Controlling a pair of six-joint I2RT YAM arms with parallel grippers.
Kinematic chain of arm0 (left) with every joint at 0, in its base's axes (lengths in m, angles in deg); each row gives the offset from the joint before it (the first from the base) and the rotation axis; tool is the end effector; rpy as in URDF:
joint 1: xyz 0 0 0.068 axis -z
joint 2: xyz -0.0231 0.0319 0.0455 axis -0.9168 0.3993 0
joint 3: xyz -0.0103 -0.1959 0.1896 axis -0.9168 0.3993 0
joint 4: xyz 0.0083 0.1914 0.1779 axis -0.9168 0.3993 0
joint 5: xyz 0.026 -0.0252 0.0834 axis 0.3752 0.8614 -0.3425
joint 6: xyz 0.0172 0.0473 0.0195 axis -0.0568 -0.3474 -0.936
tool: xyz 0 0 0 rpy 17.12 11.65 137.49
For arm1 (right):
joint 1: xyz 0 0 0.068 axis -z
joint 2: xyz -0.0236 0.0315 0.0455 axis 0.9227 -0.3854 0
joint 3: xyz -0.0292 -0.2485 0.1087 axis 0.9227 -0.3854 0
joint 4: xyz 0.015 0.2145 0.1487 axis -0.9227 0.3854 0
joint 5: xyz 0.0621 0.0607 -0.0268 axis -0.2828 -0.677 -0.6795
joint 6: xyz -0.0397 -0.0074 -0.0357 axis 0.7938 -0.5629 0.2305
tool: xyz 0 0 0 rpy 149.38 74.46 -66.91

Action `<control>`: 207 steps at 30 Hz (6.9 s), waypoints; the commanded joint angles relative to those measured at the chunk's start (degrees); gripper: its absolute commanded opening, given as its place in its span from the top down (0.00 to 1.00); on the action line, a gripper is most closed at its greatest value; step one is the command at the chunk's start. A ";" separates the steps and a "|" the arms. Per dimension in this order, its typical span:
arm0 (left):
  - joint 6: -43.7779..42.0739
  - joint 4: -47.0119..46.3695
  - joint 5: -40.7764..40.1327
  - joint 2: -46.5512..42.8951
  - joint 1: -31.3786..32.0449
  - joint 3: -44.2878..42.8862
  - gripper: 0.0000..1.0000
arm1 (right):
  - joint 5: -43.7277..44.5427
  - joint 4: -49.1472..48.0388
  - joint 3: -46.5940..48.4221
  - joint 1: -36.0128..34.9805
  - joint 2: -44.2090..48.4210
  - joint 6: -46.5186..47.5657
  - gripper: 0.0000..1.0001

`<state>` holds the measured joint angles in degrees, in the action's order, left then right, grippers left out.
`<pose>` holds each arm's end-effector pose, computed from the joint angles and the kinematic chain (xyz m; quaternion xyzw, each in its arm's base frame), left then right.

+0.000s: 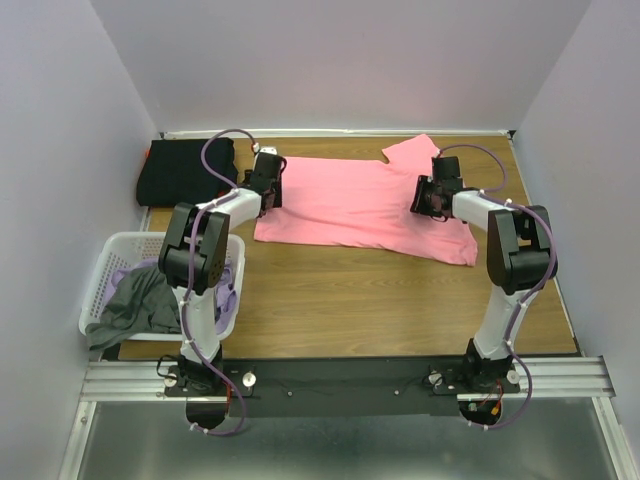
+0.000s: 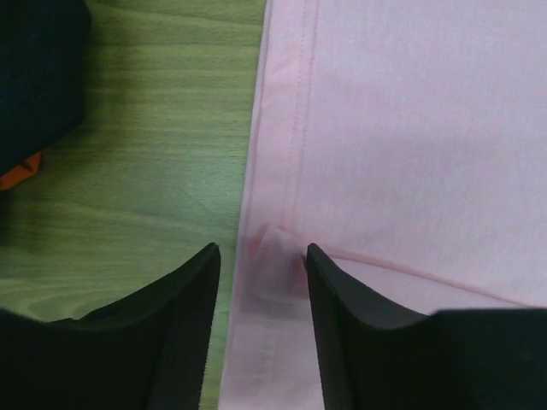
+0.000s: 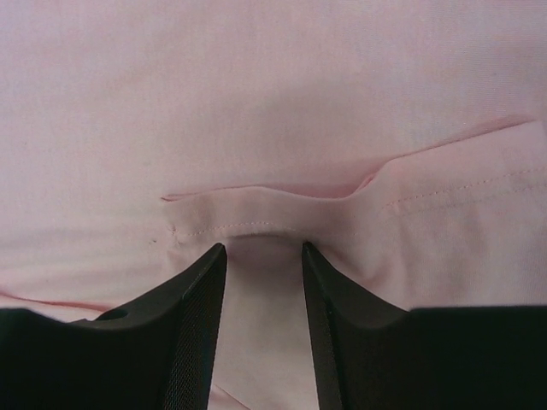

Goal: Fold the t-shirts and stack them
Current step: Fold the tshirt

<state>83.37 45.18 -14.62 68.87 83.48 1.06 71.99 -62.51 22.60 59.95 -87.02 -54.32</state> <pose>0.4195 -0.1158 0.1701 -0.0488 0.9119 0.0476 0.4047 0.4064 0.0525 0.1570 0.0768 0.9339 0.0704 0.3421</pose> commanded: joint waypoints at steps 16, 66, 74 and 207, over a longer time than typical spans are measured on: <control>2.07 -20.42 7.36 -14.23 12.60 14.93 0.09 | 0.06 -0.71 -17.85 -4.65 18.69 -3.72 0.48; 16.22 -25.05 -3.60 -30.65 31.41 42.56 0.07 | 3.57 10.70 -33.00 -6.77 46.03 -14.19 0.48; 12.00 -22.04 -5.28 -30.07 31.41 33.68 0.04 | 5.16 10.62 -22.36 -6.95 35.23 -9.79 0.48; -1.45 -11.85 10.89 -4.93 -0.58 6.95 0.05 | -7.24 11.32 28.90 8.70 -20.16 1.55 0.80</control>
<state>81.09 30.45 -4.50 61.29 83.55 10.61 66.00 -54.99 53.44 69.20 -107.48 -53.29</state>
